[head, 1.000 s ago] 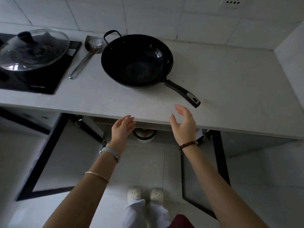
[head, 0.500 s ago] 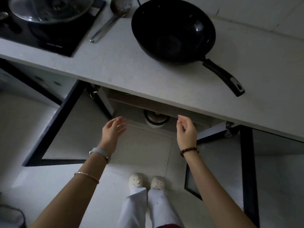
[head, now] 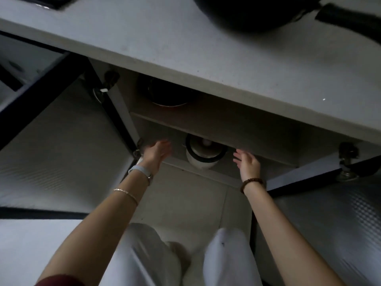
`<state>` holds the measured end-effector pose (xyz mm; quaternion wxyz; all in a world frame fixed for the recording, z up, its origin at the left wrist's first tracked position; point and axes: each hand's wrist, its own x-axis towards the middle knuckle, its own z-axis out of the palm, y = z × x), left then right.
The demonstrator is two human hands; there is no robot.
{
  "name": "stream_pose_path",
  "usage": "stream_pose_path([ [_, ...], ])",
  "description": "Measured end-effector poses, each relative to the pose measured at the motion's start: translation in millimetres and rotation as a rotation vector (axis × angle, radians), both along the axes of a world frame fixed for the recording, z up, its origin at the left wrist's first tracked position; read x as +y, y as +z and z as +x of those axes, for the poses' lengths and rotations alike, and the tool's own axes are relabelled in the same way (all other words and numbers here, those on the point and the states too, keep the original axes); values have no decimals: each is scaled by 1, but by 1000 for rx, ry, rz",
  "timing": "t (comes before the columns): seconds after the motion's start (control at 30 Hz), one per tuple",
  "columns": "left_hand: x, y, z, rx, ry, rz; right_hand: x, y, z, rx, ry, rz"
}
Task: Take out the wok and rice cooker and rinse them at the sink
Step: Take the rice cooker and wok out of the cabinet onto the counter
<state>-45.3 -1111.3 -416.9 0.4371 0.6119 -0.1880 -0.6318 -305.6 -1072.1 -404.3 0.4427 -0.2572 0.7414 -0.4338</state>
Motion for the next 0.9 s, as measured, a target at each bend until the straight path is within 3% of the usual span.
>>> stream_pose_path([
  [0.13, -27, -74, -12, 83, -12, -19, -20, -70, -13, -329, -58, 41],
  [0.23, -46, -125, -18, 109, -12, -9, -34, -120, -26, -430, -78, 26],
  [0.57, -93, -236, -46, 32, -58, 30, -75, -239, -60, -409, -161, 57],
  [0.9, -131, -275, -60, -77, -103, 38, -123, -288, -89, -429, -192, 42],
])
